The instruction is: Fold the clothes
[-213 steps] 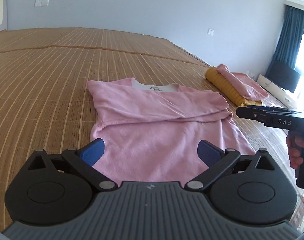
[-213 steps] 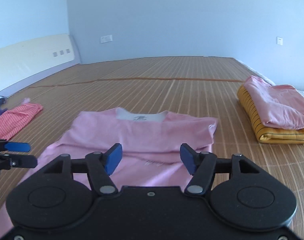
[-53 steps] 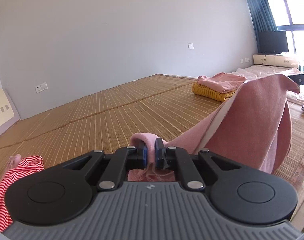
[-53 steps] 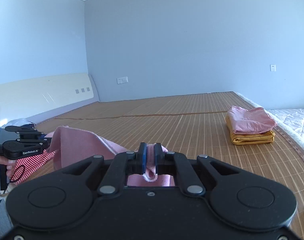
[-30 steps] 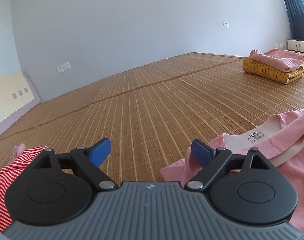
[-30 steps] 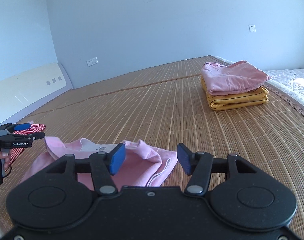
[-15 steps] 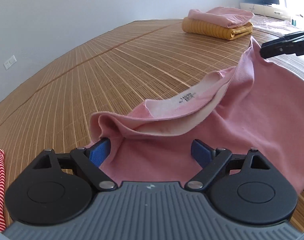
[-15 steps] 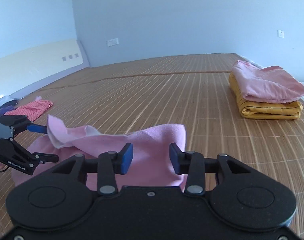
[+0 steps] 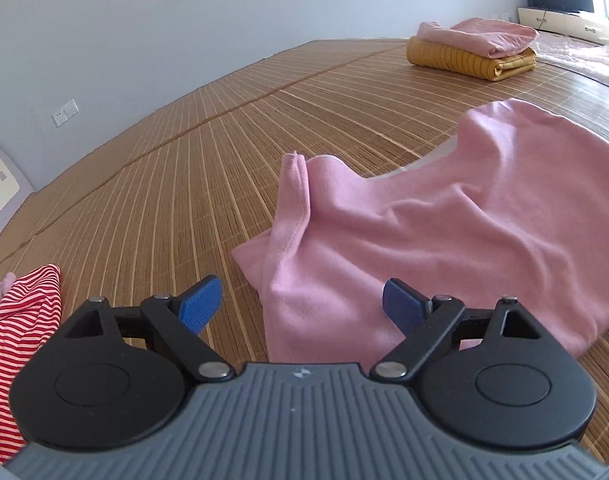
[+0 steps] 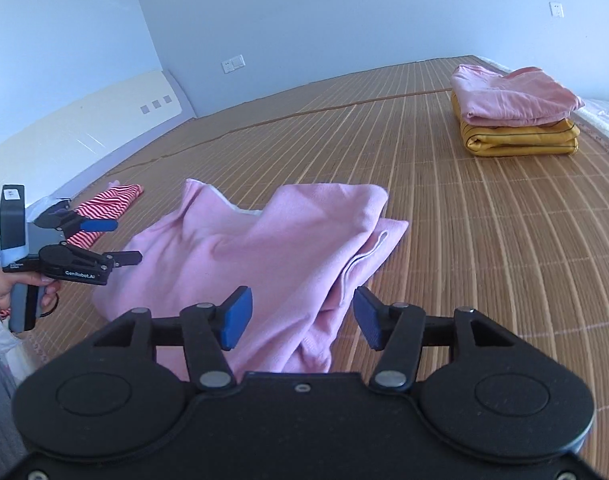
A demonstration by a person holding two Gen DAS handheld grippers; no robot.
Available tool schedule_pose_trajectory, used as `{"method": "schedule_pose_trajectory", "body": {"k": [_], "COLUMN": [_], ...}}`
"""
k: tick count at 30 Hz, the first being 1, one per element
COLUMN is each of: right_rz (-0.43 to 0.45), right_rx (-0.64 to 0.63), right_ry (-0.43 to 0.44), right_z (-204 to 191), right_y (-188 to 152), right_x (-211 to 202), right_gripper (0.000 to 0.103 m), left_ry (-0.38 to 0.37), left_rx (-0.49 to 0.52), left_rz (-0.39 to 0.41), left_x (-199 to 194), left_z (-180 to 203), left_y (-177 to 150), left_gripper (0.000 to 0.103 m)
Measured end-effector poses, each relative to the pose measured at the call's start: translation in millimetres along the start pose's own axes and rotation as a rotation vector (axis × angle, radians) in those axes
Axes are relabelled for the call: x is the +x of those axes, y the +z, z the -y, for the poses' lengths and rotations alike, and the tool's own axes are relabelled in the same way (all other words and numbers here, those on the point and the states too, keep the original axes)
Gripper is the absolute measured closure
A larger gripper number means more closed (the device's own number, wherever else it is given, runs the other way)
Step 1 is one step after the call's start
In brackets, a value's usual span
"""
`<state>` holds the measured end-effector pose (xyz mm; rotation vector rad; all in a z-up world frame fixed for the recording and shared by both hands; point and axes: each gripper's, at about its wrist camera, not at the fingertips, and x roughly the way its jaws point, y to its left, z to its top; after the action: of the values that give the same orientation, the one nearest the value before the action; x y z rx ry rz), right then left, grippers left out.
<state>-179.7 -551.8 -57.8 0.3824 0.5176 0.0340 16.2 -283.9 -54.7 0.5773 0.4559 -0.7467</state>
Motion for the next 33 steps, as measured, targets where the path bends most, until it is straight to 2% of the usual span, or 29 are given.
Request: {"method": "schedule_pose_trajectory", "body": {"k": [4, 6, 11, 13, 14, 16, 17, 19, 21, 23, 25, 28, 31, 33], "right_rz": [-0.011, -0.028, -0.025, 0.032, 0.043, -0.004, -0.049, -0.074, -0.074, -0.049, -0.037, -0.062, -0.098, -0.092], "right_rx": [0.053, 0.075, 0.157, 0.194, 0.210, 0.156, 0.153, 0.114, 0.129, 0.145, 0.148, 0.096, 0.029, 0.013], "right_ry": [0.055, 0.045, 0.159, 0.202, 0.193, 0.062, 0.044, 0.041, 0.041, 0.025, 0.076, 0.153, 0.114, 0.085], "right_z": [-1, 1, 10, 12, 15, 16, 17, 12, 16, 21, 22, 10, -1, -1], "right_y": [-21, -26, -30, -29, -29, -34, -37, -39, -38, -38, -39, -40, -41, -39], "right_x": [-3, 6, 16, 4, -1, -5, 1, 8, 4, -5, -9, -2, 9, 9], "right_gripper": [0.046, 0.055, 0.099, 0.099, 0.099, 0.099, 0.099, 0.098, 0.091, 0.063, 0.056, 0.056, 0.058, 0.072], "left_ry": [-0.002, 0.017, 0.053, 0.065, 0.072, 0.073, 0.073, 0.066, 0.064, 0.079, 0.094, 0.097, 0.042, 0.054], "left_rx": [-0.042, -0.064, -0.082, -0.079, -0.080, -0.079, -0.078, -0.094, -0.099, -0.086, -0.057, -0.024, -0.030, -0.010], "left_rz": [-0.004, 0.004, 0.030, 0.019, 0.022, 0.027, 0.029, 0.026, 0.015, 0.011, 0.034, 0.061, 0.053, 0.032], "left_x": [-7, -2, 11, 16, 16, 16, 16, 15, 13, 8, 0, -5, -5, -4], "left_z": [8, 7, -1, -6, -8, -13, -16, -22, -26, -26, -23, -15, -10, -8], "left_y": [-24, -26, -28, -33, -35, -38, -39, -41, -41, -40, -39, -38, -39, -43], "left_gripper": [0.012, 0.012, 0.011, 0.008, 0.006, 0.004, 0.004, 0.004, 0.004, 0.004, 0.004, 0.004, 0.005, 0.004]}}
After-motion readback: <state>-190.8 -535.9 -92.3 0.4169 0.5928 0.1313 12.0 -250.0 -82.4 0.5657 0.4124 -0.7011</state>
